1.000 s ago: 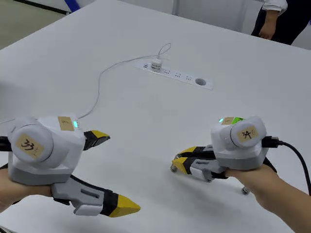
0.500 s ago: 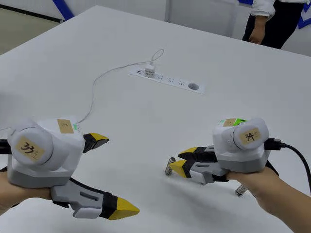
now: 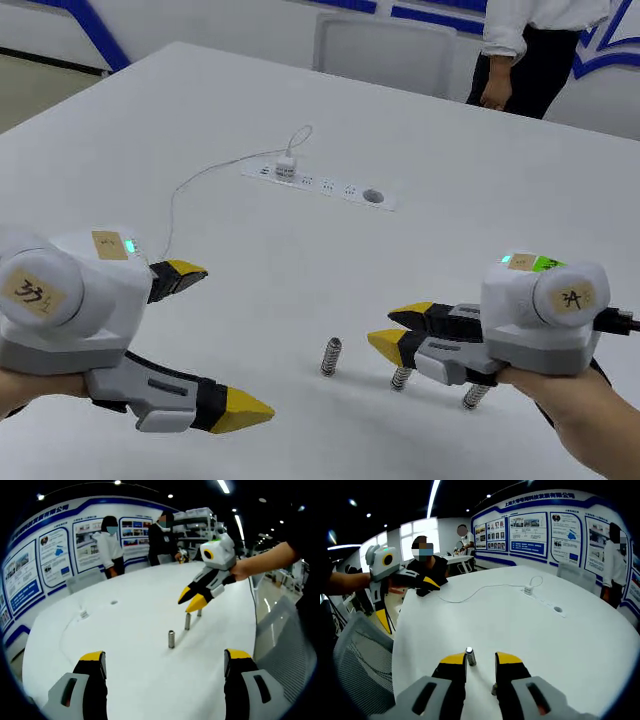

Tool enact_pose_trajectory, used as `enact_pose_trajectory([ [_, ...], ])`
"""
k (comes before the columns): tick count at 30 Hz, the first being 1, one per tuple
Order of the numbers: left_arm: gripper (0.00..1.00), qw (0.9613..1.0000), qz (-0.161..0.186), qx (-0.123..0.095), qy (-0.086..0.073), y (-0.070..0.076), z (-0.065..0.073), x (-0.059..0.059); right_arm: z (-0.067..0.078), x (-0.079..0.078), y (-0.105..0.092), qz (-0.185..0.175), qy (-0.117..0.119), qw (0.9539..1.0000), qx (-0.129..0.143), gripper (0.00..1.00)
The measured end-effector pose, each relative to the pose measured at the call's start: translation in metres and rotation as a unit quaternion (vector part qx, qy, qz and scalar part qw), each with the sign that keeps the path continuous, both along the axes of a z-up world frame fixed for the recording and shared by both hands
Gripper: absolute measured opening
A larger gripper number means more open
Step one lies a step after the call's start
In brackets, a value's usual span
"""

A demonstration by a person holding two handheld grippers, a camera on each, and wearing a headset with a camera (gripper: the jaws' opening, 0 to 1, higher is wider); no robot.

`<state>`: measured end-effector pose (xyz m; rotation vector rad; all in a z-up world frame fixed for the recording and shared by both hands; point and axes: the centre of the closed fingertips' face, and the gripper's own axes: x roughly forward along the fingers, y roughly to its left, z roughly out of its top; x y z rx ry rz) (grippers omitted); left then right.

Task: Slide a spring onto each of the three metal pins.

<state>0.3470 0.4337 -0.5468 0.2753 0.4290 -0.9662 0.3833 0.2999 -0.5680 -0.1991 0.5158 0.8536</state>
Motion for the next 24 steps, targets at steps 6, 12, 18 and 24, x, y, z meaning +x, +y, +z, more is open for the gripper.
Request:
enact_pose_trajectory([
  [6, 1.00, 0.9999, 0.007, -0.011, -0.008, -0.003, 0.012, 0.003, 0.009, -0.005, -0.021, -0.020, -0.030, 0.9993, -0.005, 0.25],
  [12, 1.00, 0.9998, 0.006, -0.014, -0.016, -0.009, 0.019, 0.002, 0.017, -0.015, -0.047, -0.038, -0.040, 0.9984, -0.012, 0.27],
  [18, 1.00, 0.9997, 0.011, -0.010, -0.018, -0.007, 0.019, -0.002, 0.022, -0.028, -0.075, -0.062, -0.045, 0.9970, -0.012, 0.29],
  [24, 1.00, 0.9994, 0.018, -0.017, -0.025, -0.006, 0.028, -0.003, 0.026, -0.045, -0.103, -0.087, -0.051, 0.9948, -0.013, 0.31],
])
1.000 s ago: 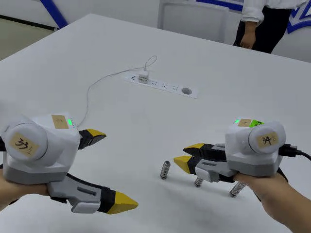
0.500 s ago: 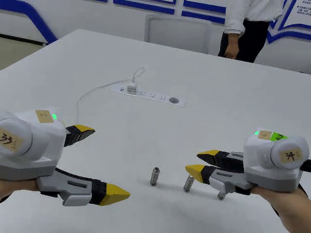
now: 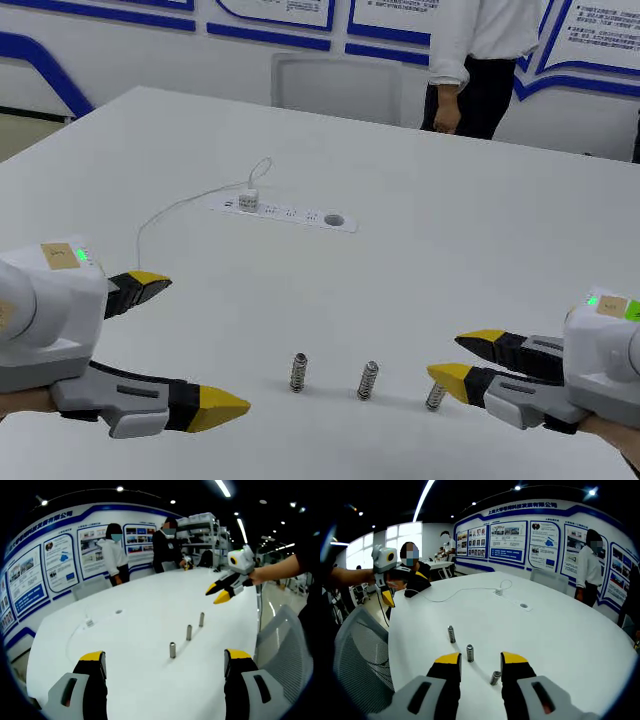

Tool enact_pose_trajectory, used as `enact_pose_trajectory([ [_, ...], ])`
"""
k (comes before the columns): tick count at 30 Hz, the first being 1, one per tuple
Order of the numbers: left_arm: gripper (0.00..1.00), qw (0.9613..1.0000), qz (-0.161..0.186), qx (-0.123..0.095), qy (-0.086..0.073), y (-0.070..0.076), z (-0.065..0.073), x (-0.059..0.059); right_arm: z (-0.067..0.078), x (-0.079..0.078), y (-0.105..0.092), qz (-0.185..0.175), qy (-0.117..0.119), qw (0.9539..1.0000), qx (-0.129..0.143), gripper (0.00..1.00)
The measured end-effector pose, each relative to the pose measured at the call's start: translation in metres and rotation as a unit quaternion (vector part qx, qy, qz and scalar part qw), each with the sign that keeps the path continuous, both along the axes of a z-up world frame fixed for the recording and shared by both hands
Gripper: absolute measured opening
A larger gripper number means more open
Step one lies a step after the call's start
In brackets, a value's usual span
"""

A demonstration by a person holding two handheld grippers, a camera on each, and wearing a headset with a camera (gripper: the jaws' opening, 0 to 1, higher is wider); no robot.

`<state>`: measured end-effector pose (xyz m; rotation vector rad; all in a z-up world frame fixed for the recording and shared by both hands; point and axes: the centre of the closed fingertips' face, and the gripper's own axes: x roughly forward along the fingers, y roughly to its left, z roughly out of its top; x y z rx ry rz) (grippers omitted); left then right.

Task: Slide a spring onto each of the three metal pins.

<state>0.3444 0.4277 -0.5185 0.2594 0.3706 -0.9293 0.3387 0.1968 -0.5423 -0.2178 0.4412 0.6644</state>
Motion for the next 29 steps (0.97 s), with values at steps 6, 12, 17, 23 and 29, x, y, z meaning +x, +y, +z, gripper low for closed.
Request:
enact_pose_trajectory([
  [6, 1.00, 0.9998, -0.013, -0.015, -0.006, -0.007, 0.011, -0.005, 0.007, -0.015, -0.020, -0.019, -0.008, 0.9998, 0.005, 0.38],
  [12, 1.00, 0.9997, -0.017, -0.014, -0.006, -0.012, 0.009, -0.007, 0.012, -0.030, -0.032, -0.025, -0.017, 0.9995, 0.007, 0.50],
  [17, 1.00, 0.9996, -0.022, -0.015, -0.002, -0.016, 0.005, -0.011, 0.012, -0.041, -0.033, -0.014, -0.019, 0.9997, -0.011, 0.62],
  [23, 1.00, 0.9996, -0.025, -0.013, 0.004, -0.016, 0.000, -0.014, 0.009, -0.045, -0.035, -0.015, -0.012, 0.9997, -0.017, 0.69],
  [29, 1.00, 0.9997, -0.019, -0.013, 0.004, -0.010, 0.000, -0.012, 0.010, -0.043, -0.038, -0.024, -0.010, 0.9995, -0.018, 0.75],
])
